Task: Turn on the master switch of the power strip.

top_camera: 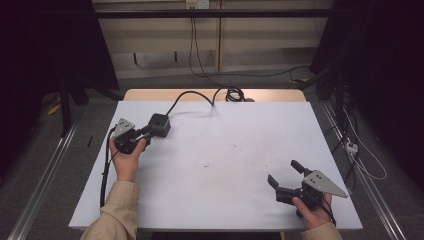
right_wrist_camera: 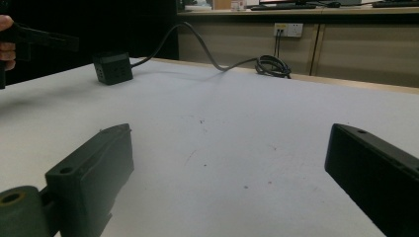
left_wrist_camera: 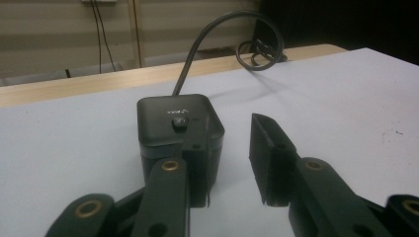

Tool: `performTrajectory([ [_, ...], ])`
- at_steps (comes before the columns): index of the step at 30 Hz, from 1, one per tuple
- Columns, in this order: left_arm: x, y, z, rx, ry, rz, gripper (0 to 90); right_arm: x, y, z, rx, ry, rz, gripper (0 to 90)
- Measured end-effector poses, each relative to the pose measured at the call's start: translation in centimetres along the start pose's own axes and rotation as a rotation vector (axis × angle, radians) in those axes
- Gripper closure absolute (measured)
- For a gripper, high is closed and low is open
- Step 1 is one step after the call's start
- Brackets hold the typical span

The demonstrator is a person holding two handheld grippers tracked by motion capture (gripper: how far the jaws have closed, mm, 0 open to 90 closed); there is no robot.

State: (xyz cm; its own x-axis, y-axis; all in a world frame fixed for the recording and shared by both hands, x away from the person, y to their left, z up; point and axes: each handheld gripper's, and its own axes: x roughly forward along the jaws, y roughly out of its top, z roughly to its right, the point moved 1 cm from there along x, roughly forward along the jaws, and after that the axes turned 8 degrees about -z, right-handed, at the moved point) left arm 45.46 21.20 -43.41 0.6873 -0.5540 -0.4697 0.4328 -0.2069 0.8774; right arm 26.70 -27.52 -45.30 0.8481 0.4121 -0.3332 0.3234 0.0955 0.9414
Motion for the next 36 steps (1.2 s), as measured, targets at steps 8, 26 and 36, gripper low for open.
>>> performTrajectory([
  [8,0.2,0.7,-0.2,-0.007,0.002,-0.014,74.9,0.0,0.0,0.0,-0.001,0.001,0.001,4.0],
  [26,0.8,1.1,-0.8,-0.007,0.010,-0.032,84.0,0.0,0.0,0.0,-0.002,0.003,0.004,4.0],
  [36,1.1,1.9,-1.0,-0.002,0.021,-0.050,87.0,-0.1,0.0,0.1,0.004,0.000,0.006,4.0],
])
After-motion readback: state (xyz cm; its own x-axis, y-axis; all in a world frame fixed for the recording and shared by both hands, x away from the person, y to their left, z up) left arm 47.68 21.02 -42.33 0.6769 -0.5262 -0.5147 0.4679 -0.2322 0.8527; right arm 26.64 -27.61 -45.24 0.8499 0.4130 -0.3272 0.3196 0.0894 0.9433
